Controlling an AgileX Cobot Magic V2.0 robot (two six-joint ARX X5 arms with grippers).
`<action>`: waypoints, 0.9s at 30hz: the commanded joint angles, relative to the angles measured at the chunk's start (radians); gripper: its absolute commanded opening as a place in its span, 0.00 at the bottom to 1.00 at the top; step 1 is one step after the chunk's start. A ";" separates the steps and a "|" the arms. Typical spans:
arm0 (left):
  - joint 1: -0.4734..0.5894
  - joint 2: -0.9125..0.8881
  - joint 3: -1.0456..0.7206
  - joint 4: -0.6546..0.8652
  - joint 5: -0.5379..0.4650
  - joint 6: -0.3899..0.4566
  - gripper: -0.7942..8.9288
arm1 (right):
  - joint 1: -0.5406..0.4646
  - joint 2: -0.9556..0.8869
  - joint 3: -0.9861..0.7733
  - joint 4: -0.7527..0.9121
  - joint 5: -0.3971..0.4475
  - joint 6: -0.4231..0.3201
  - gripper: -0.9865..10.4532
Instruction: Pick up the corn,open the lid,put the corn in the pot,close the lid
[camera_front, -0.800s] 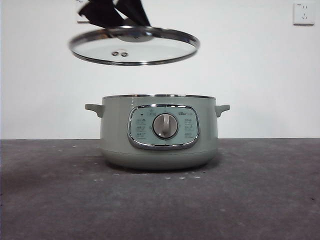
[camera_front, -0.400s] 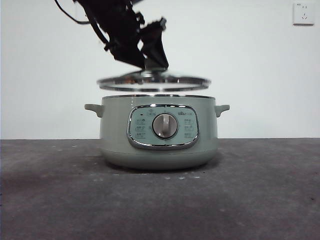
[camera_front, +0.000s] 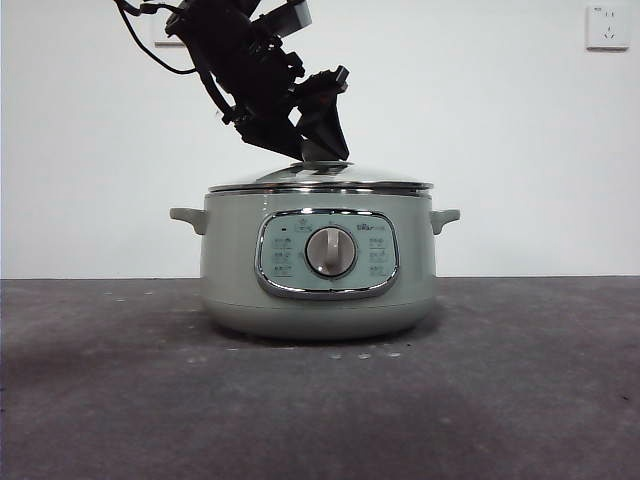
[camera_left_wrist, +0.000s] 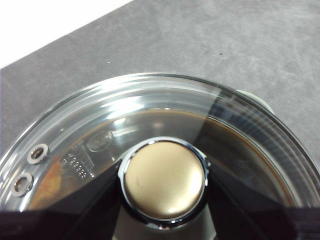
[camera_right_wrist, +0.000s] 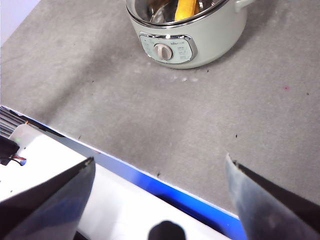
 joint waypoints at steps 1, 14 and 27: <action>-0.007 0.013 0.014 0.036 0.006 0.000 0.07 | 0.002 -0.003 -0.007 -0.026 0.000 0.011 0.47; -0.007 0.021 0.014 -0.058 0.006 0.005 0.07 | 0.002 -0.003 -0.007 -0.026 0.028 0.006 0.47; -0.007 0.020 0.016 -0.074 0.007 0.000 0.50 | 0.002 -0.003 -0.007 -0.026 0.035 0.006 0.47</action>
